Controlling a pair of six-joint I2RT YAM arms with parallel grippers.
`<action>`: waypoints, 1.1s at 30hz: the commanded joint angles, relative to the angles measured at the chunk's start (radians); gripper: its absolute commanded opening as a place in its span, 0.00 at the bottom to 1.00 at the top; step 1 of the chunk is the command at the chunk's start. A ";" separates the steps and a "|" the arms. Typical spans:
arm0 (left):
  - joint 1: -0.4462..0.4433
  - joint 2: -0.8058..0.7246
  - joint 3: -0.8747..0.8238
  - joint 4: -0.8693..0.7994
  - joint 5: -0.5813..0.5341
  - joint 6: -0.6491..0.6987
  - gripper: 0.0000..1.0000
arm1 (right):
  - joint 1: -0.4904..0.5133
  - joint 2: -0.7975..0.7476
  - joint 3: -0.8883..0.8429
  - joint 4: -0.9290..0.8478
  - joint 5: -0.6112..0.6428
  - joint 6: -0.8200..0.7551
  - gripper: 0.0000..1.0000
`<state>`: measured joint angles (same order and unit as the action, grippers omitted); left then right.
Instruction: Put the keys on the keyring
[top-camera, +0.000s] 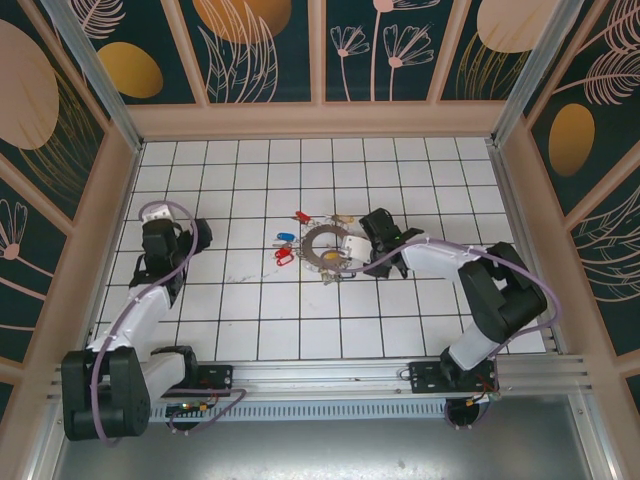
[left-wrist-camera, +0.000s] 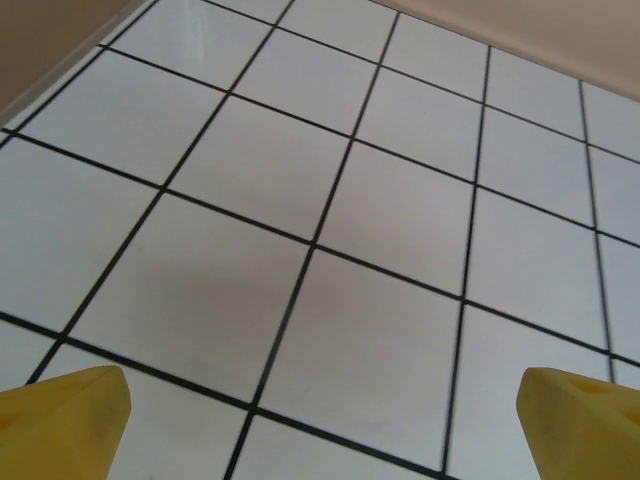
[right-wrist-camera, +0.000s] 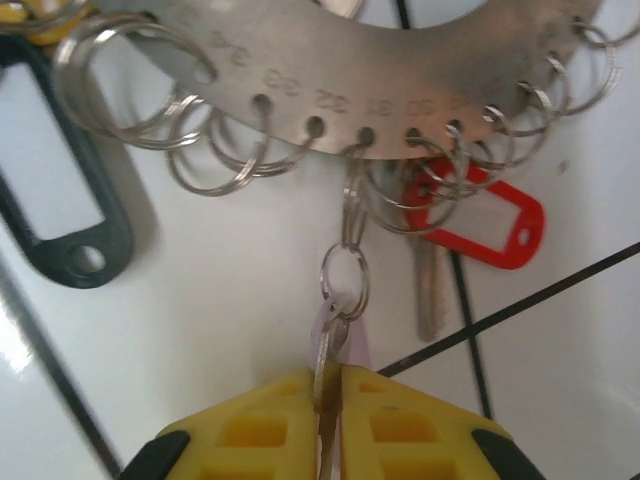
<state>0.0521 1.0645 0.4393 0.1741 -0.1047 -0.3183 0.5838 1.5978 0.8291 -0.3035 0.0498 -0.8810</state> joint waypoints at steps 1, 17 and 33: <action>-0.003 -0.069 -0.073 0.190 -0.053 0.064 0.99 | -0.045 -0.055 -0.041 -0.106 -0.156 0.042 0.14; -0.014 -0.095 -0.321 0.732 0.099 0.235 0.99 | -0.521 -0.810 -0.362 0.688 -0.250 0.745 0.99; -0.026 0.281 -0.325 1.159 0.041 0.223 0.99 | -0.596 -0.288 -0.775 1.666 -0.187 0.827 0.99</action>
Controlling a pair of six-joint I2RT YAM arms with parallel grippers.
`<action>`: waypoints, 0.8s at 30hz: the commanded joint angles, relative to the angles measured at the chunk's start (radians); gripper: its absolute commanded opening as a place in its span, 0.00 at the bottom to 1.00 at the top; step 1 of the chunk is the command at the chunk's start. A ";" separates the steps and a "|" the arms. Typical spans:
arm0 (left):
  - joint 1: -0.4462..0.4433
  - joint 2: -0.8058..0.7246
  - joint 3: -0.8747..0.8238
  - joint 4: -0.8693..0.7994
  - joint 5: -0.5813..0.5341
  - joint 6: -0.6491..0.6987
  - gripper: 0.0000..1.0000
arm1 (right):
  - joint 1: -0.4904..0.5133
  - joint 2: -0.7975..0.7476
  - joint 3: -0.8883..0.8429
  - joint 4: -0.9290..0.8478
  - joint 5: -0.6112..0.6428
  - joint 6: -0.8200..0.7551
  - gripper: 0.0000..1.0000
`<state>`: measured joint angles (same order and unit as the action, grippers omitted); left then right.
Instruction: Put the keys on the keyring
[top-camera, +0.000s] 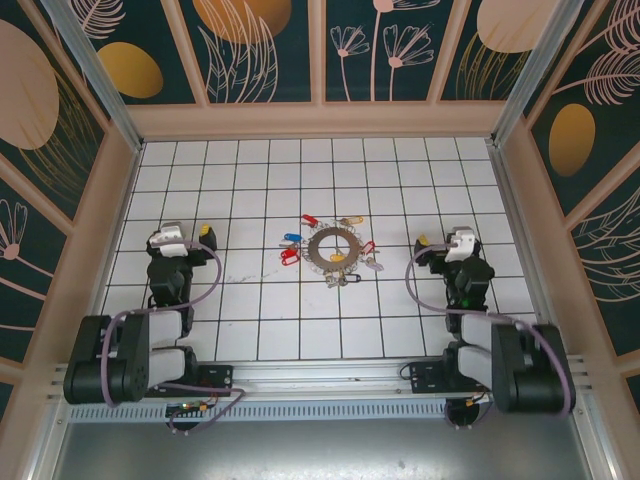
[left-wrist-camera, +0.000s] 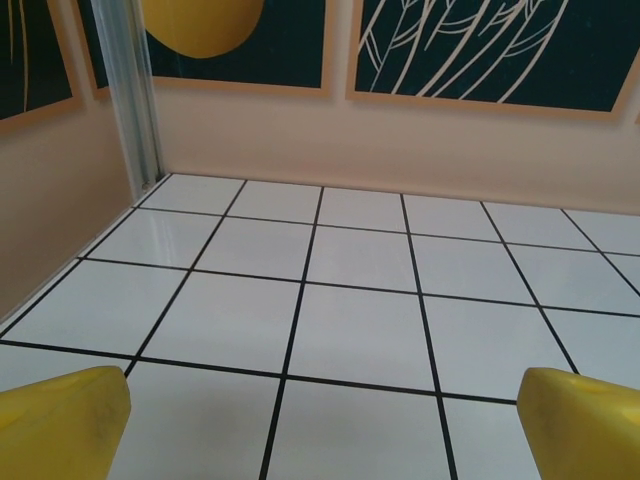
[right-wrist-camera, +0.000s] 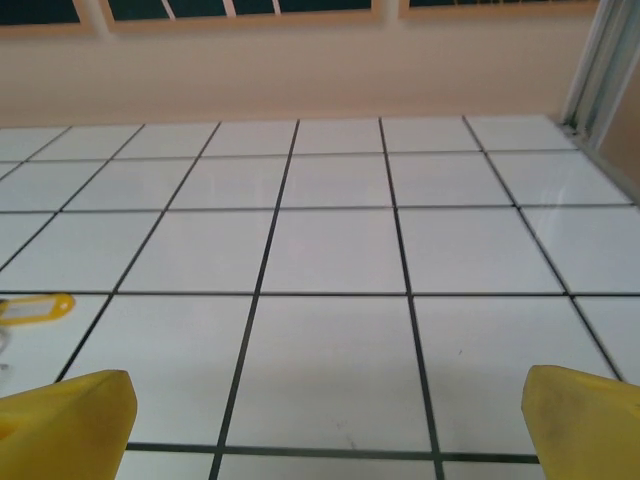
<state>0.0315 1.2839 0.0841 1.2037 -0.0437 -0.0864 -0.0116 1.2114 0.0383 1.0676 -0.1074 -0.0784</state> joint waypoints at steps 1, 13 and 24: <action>-0.005 0.099 0.044 0.148 -0.022 -0.002 0.99 | 0.001 0.139 0.042 0.293 -0.010 0.028 0.99; -0.006 0.240 0.132 0.107 -0.063 -0.024 0.99 | -0.025 0.328 0.182 0.202 0.067 0.085 0.99; -0.008 0.233 0.151 0.068 -0.005 0.005 0.99 | -0.016 0.326 0.196 0.173 0.084 0.083 0.99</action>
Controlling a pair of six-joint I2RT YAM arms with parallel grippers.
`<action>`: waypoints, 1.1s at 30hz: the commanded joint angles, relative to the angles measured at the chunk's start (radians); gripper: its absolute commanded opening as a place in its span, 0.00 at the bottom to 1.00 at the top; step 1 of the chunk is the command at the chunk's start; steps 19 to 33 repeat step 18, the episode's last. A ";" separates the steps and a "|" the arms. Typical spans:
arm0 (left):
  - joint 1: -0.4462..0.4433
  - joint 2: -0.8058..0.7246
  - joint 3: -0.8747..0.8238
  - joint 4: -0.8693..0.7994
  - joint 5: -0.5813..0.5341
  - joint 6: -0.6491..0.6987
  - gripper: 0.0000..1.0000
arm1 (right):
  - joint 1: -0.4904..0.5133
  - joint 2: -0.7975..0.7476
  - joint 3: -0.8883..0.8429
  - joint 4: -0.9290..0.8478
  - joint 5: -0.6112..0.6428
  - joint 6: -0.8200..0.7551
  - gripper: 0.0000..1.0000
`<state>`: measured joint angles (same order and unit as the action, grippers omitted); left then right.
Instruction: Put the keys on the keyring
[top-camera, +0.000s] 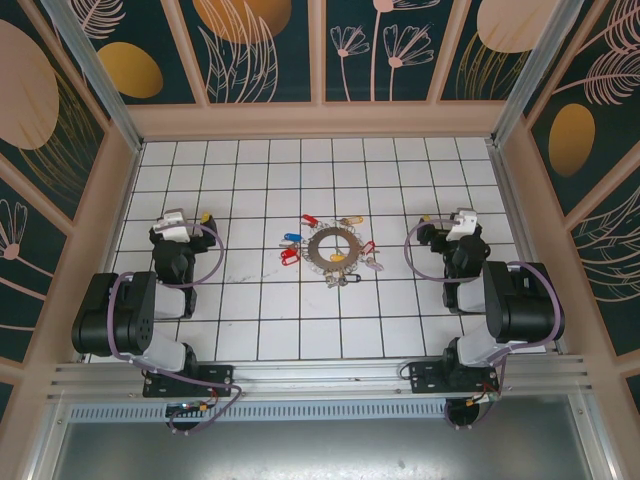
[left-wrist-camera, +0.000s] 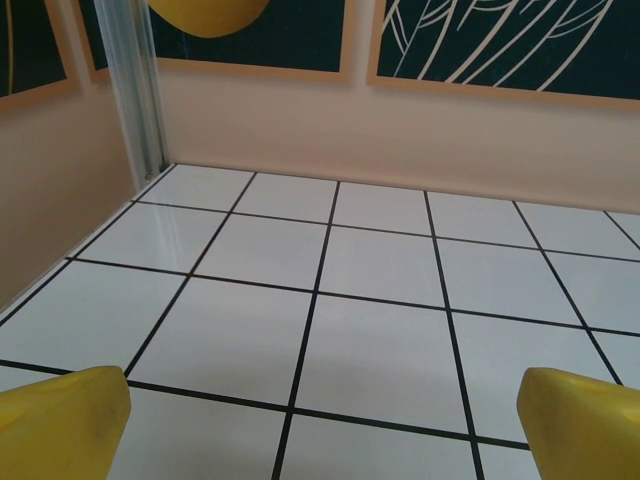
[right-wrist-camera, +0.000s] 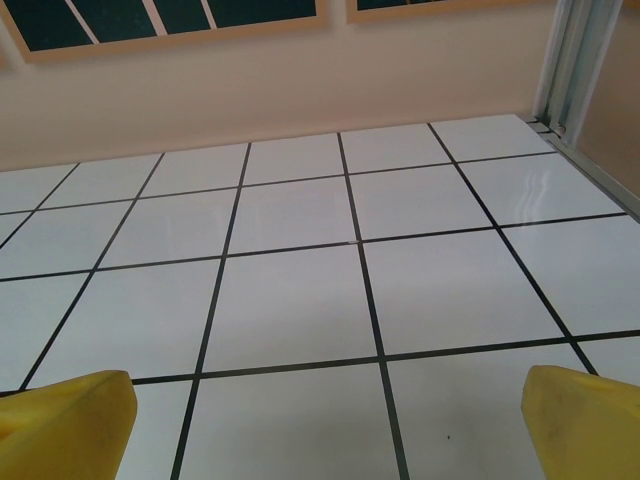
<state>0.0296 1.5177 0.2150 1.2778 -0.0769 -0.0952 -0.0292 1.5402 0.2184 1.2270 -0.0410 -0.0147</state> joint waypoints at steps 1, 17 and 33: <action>-0.007 0.001 0.020 -0.005 0.029 0.014 0.99 | 0.002 -0.003 0.016 0.013 0.018 0.018 0.99; -0.007 0.000 0.020 -0.006 0.028 0.014 0.99 | -0.010 -0.002 0.023 0.003 -0.010 0.023 0.99; -0.007 0.001 0.020 -0.006 0.028 0.014 0.99 | -0.008 -0.002 0.021 0.004 -0.006 0.024 0.99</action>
